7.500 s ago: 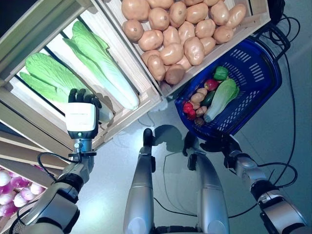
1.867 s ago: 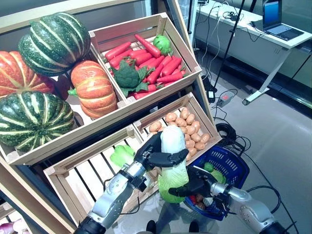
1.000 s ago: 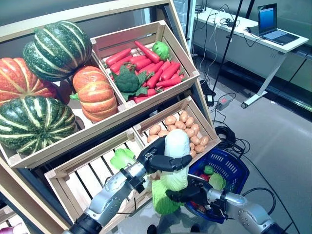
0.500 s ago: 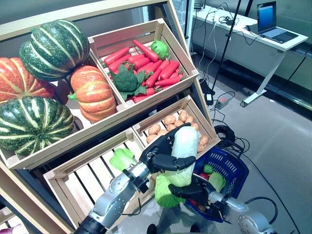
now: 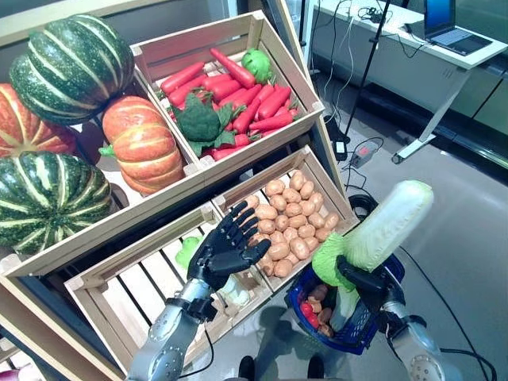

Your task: Put vegetables into the basket

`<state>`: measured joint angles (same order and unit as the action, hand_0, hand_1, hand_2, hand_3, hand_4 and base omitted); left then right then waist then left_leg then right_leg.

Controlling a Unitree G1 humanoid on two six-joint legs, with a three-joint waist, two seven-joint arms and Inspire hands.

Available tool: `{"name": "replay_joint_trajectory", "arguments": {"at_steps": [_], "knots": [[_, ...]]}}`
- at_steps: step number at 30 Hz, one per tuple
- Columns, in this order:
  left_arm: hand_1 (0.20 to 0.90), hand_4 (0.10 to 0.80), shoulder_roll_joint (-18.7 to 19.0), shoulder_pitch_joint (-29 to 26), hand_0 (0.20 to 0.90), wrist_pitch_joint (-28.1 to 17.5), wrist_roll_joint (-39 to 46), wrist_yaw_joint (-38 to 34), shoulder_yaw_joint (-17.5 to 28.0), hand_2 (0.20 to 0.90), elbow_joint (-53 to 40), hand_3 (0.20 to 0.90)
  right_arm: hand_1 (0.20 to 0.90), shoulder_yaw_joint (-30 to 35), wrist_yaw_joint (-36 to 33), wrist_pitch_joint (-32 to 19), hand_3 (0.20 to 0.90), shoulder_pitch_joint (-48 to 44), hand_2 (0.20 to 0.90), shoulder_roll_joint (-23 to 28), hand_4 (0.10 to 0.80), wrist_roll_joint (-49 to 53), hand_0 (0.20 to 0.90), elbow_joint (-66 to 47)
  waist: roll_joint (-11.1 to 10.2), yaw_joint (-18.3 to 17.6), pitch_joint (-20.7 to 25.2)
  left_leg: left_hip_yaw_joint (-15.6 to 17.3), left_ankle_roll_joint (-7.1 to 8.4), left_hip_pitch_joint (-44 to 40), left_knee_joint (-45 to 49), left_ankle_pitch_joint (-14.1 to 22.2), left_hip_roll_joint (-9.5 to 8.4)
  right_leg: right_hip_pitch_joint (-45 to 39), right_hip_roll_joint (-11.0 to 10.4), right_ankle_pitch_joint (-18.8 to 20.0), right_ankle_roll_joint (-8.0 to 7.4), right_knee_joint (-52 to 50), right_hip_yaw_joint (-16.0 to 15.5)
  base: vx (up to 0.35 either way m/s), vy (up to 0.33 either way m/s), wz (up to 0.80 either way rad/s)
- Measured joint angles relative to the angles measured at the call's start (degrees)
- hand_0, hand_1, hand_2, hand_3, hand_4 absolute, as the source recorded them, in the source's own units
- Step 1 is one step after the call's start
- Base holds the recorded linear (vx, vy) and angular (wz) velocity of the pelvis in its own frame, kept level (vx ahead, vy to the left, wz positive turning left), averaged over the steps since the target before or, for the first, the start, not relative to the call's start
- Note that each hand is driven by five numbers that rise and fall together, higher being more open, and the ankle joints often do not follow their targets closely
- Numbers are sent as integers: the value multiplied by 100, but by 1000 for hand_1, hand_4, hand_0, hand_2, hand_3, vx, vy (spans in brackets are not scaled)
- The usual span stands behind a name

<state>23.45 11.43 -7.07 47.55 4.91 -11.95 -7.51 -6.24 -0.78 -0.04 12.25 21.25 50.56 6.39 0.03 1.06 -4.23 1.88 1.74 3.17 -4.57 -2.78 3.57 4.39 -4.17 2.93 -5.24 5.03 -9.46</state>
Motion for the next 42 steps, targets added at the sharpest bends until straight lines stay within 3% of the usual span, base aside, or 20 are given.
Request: {"name": "replay_joint_trajectory", "arguments": {"at_steps": [3,7,8,12,14,18,23,28,34,40,42], "knots": [[900,800,2,-83,900,-245,-16,-260,96,900,149,900,300,146,-301,-300,300,-288,300,-143,400,231,300,353,-30,14,-257,-2,-1,268,17,-89,-10,253,0,80,10,-13,-3,-271,-72,1],[900,800,8,-547,900,-724,-386,-1018,175,900,317,900,300,462,-680,-707,300,-983,300,-160,400,477,300,835,3,70,-1012,-16,10,686,73,-253,-18,635,7,245,41,-32,-28,-223,-94,6],[900,800,20,-836,900,-937,-714,-1527,161,900,392,900,300,562,-790,-902,300,-1338,300,-144,400,661,300,1119,30,88,-1332,-13,13,1014,368,-256,-30,877,-9,235,66,-229,-63,-197,-98,22],[900,800,18,-1723,900,-1196,-1059,-2334,272,900,662,900,300,870,-1184,-1161,300,-2384,300,-128,400,1308,300,1740,138,190,-2273,-25,34,1653,907,-231,17,1455,8,150,178,-792,-156,-186,-98,14],[900,800,23,-1947,900,-1209,-1175,-2498,251,900,725,900,300,875,-1206,-1173,300,-2730,300,-129,400,1600,300,2006,158,243,-2440,-61,57,1931,1096,-198,33,1780,-8,39,215,-1126,-190,-151,-86,6],[900,800,18,-2338,900,-1214,-1419,-2713,4,900,881,900,300,854,-1408,-1189,300,-3367,300,-122,400,1743,300,2658,165,368,-2562,-194,88,2514,1523,-162,-7,2522,-121,-284,281,-2007,-200,-143,-72,17],[900,800,16,-2894,900,-1224,-1806,-3038,-156,900,1153,900,300,824,-1444,-1207,300,-4426,300,128,400,1743,300,3554,154,490,-2580,-311,67,3469,2419,15,-193,3582,-413,-721,368,-3278,-173,-113,-41,18],[900,800,15,-3095,900,-1206,-1819,-3189,-239,900,1415,900,300,784,-1446,-1117,300,-5087,300,244,400,1776,300,4195,154,622,-2581,-343,101,4057,3178,238,-215,4135,-468,-879,410,-3898,-104,-40,-43,1],[900,800,17,-3269,900,-1191,-1877,-3214,-426,900,1525,900,300,777,-1309,-440,300,-5636,300,453,400,2032,300,5098,155,638,-2581,-504,103,4518,3376,239,-292,4513,-459,-856,385,-4011,-63,-7,-38,5],[900,800,33,-3359,900,-1177,-1949,-3267,-469,900,1555,900,300,808,-1210,389,300,-5687,300,488,400,3186,300,5635,156,665,-2581,-623,102,4706,3442,239,-358,4637,-417,-850,373,-4029,-54,19,-46,7],[900,800,64,-3421,900,-1177,-2045,-3270,-473,900,1557,900,836,846,-1270,421,836,-5707,836,489,758,3344,836,5649,156,696,-2581,-623,82,4754,3450,231,-360,4689,-416,-846,399,-4026,-54,11,-3,3]]}}
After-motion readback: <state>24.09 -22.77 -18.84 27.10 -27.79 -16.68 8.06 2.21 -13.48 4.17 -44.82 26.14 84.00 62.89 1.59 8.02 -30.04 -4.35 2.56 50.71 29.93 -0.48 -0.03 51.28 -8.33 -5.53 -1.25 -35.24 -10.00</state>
